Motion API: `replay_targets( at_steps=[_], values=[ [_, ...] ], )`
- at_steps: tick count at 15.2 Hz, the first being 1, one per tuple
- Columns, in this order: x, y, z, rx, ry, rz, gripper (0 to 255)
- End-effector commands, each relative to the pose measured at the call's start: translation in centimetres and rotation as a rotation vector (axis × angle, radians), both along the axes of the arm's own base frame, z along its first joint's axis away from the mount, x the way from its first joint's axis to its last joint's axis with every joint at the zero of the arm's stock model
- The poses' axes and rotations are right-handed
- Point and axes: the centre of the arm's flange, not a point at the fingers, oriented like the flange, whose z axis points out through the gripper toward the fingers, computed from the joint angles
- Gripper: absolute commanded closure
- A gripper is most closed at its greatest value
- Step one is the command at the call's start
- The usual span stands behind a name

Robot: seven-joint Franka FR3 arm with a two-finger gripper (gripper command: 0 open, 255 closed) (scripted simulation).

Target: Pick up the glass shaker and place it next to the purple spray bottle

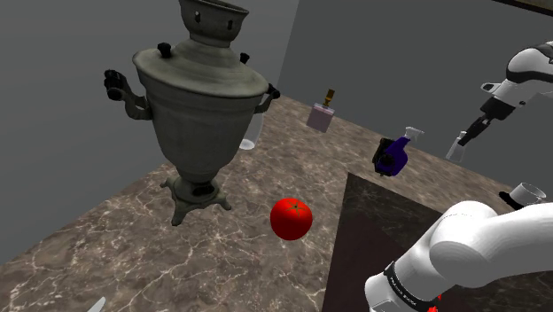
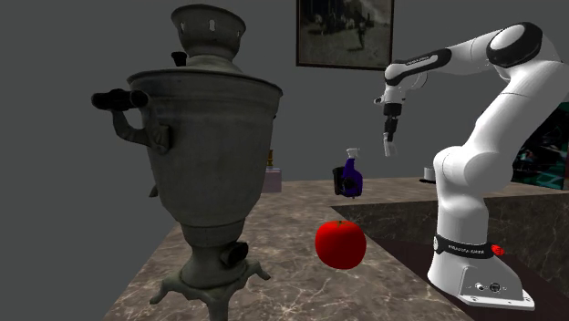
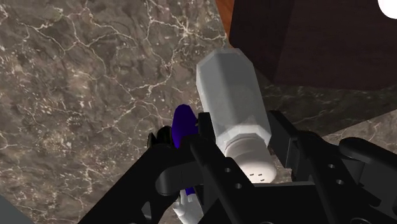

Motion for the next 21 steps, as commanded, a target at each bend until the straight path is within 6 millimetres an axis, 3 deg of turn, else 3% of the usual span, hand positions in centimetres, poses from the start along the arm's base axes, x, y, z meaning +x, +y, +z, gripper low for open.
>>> replay_targets(
  at_steps=[1, 21],
  values=[
    [0.0, 0.0, -1.1, 0.000, 0.000, 0.000, 255],
    [0.0, 0.0, -11.7, 0.000, 0.000, 0.000, 255]
  ],
)
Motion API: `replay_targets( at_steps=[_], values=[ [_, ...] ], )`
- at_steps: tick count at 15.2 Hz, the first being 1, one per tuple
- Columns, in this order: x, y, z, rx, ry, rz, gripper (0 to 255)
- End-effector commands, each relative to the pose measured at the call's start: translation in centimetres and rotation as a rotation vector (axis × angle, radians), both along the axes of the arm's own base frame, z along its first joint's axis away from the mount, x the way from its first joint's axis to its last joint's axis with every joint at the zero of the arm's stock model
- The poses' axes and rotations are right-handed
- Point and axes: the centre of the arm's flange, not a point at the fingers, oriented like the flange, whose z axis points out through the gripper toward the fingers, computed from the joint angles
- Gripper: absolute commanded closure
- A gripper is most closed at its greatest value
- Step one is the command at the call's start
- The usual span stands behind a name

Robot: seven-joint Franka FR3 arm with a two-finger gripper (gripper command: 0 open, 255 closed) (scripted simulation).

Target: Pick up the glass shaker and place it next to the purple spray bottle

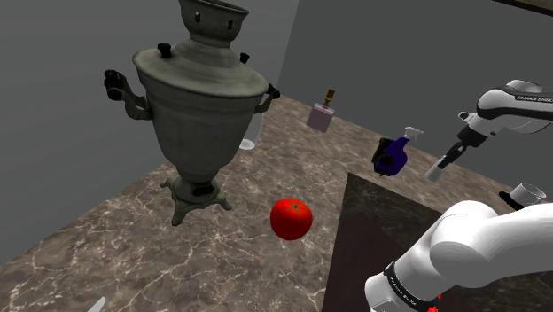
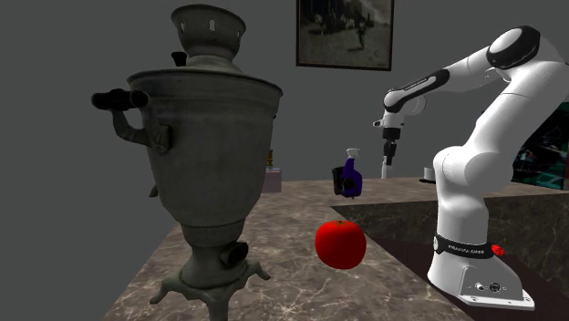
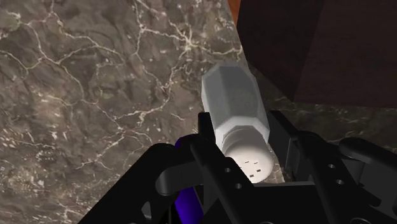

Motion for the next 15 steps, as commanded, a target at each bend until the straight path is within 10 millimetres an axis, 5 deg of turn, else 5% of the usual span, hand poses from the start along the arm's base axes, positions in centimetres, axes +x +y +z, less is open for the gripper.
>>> replay_targets(
  at_steps=[1, 15],
  values=[
    [0.0, 0.0, -1.1, 0.000, 0.000, 0.000, 255],
    [0.0, 0.0, -8.5, 0.000, 0.000, 0.000, 255]
  ],
)
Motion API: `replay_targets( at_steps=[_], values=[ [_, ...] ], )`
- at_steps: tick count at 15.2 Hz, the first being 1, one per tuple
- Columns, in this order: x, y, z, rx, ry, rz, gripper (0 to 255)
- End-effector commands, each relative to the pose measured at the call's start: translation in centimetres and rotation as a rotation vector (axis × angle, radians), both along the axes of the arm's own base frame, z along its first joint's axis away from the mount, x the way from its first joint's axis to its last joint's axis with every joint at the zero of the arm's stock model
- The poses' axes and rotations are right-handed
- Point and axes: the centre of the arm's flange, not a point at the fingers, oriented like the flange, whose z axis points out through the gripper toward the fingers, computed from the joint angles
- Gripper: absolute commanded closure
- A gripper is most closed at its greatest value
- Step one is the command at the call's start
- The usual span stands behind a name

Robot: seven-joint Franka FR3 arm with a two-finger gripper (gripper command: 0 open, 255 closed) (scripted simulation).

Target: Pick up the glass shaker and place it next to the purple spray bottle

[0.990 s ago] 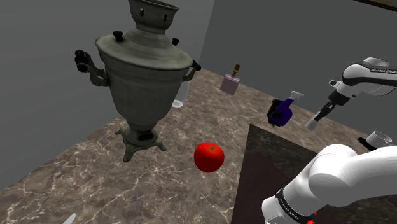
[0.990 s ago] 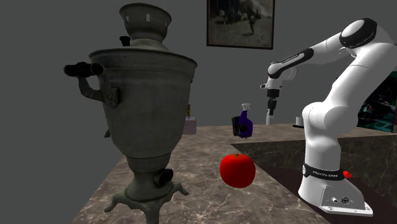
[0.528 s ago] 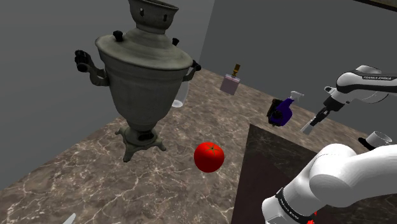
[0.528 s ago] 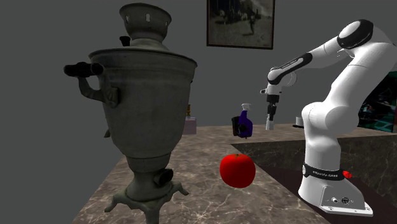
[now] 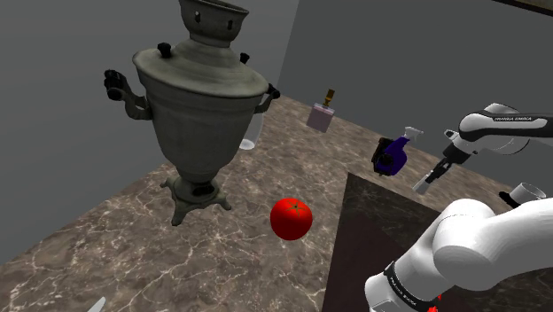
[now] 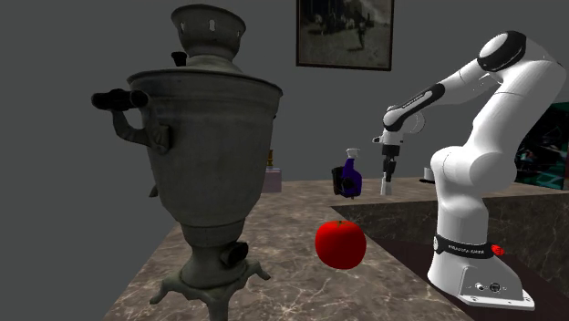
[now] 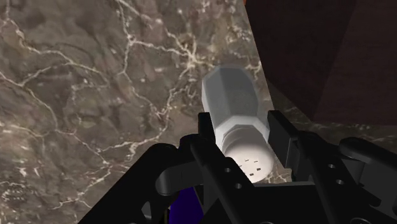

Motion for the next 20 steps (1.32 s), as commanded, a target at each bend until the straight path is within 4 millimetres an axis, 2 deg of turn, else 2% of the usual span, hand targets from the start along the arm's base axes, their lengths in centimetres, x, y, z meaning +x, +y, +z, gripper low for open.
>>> replay_targets(
  at_steps=[1, 9, 10, 15, 19, 20],
  values=[
    [0.0, 0.0, -1.5, -0.001, 0.000, 0.000, 255],
    [0.0, 0.0, -1.5, -0.001, 0.000, 0.000, 255],
    [0.0, 0.0, -1.5, -0.001, 0.000, 0.000, 0],
    [0.0, 0.0, -1.5, -0.001, 0.000, 0.000, 0],
    [-0.4, -0.3, 3.5, -0.001, 0.000, 0.000, 0],
    [-0.4, -0.3, 3.5, -0.001, 0.000, 0.000, 0]
  ],
)
